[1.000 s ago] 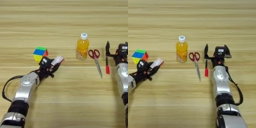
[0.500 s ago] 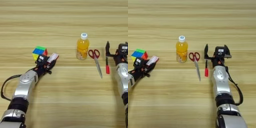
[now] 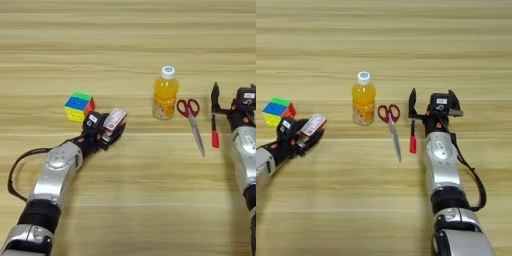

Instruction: Move the objects on the table

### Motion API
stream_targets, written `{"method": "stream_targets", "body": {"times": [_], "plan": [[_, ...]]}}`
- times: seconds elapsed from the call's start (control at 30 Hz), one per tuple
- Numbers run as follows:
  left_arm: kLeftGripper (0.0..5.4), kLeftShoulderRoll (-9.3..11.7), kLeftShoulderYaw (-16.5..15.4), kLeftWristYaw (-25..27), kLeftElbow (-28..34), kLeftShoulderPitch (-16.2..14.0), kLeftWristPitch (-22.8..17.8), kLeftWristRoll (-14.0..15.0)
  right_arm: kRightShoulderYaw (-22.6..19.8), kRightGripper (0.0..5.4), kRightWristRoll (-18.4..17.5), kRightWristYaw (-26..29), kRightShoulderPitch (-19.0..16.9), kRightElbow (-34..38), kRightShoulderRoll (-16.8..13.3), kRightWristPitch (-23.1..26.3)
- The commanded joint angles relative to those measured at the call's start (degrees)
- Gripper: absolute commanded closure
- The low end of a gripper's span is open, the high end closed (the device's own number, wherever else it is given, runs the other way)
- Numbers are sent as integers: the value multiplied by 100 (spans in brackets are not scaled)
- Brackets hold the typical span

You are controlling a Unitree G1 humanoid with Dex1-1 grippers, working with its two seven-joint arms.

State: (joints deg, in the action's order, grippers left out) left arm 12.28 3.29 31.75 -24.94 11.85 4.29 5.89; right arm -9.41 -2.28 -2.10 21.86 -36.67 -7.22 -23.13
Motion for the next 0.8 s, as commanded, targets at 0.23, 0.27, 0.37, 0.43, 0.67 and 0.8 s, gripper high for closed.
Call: {"method": "stream_targets", "body": {"times": [0.23, 0.27, 0.37, 0.43, 0.67, 0.8], "plan": [[103, -7, 36, -20, 262, -104, -34, -11, 1, 0, 5, 12, 62, -13, -31, -2], [85, -12, 31, -36, 287, -106, -26, -11, 4, 0, 7, 17, 63, -11, -34, -4], [56, -55, -8, -82, 344, -95, 38, 20, 13, 0, 11, 36, 62, -1, -40, -14], [36, -106, -45, -123, 389, -82, 79, 64, 25, 0, 8, 71, 59, 18, -48, -30], [1, -190, -99, -173, 557, -100, 260, 145, 82, 0, 25, 167, 20, 137, -37, -41], [1, -240, -185, -234, 689, -115, 373, 214, 103, 0, 19, 192, -20, 273, -42, 7]]}}
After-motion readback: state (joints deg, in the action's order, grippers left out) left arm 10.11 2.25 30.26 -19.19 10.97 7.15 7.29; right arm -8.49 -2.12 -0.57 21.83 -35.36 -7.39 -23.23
